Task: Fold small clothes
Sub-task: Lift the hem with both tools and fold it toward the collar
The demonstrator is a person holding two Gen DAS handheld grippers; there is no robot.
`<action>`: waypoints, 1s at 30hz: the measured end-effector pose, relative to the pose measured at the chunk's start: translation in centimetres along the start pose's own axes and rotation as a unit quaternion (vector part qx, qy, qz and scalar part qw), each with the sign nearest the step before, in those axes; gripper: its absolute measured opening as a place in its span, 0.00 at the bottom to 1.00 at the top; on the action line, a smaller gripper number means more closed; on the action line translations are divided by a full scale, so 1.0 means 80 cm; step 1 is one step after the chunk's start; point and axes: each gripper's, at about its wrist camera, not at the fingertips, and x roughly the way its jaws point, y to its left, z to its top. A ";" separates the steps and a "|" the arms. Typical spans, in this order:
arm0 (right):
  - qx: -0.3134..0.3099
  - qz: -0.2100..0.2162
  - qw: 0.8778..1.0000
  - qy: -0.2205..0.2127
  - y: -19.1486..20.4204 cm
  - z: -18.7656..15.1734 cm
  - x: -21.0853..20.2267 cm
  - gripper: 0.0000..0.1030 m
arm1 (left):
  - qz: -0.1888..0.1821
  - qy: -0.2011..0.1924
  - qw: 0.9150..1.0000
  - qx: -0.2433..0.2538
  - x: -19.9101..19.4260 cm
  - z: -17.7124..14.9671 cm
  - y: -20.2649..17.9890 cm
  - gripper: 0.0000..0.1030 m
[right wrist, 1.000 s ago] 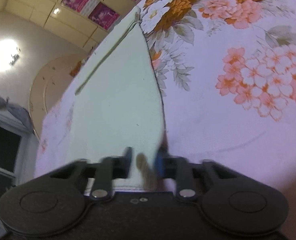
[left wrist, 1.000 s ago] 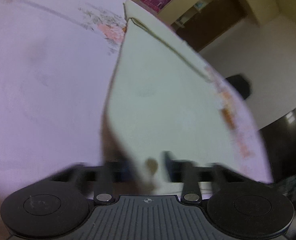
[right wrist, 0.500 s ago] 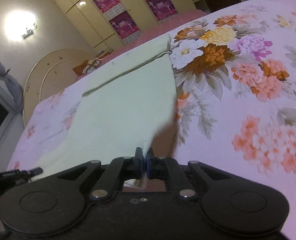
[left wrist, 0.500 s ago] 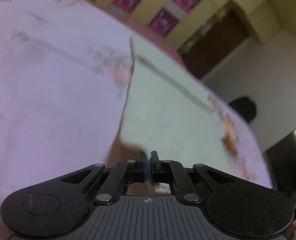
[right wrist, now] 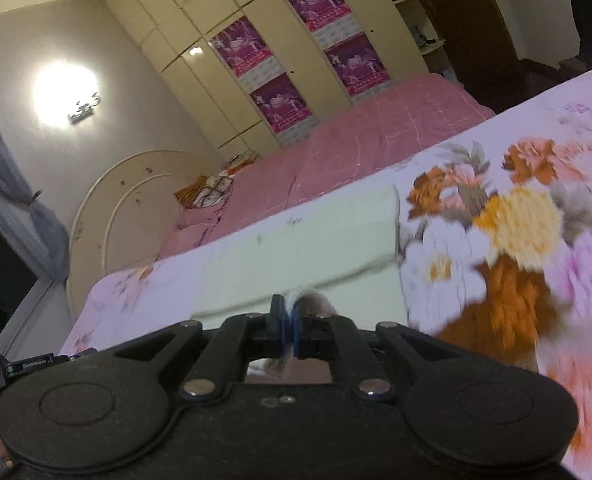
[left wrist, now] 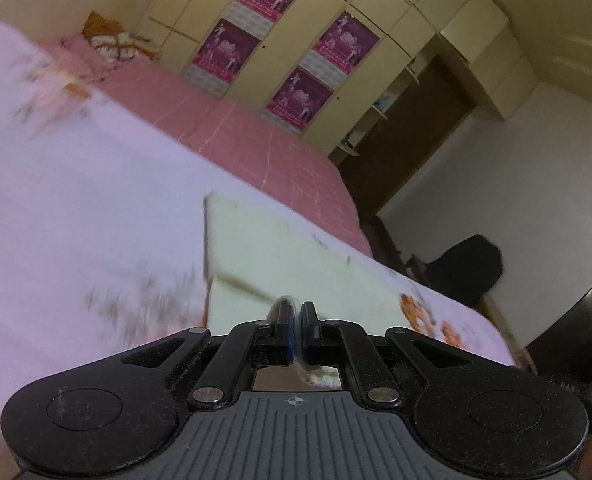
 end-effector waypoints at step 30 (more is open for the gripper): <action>0.034 -0.036 0.999 0.002 -0.135 0.091 0.240 0.35 | 0.015 0.028 0.994 0.105 0.247 0.099 0.049 0.56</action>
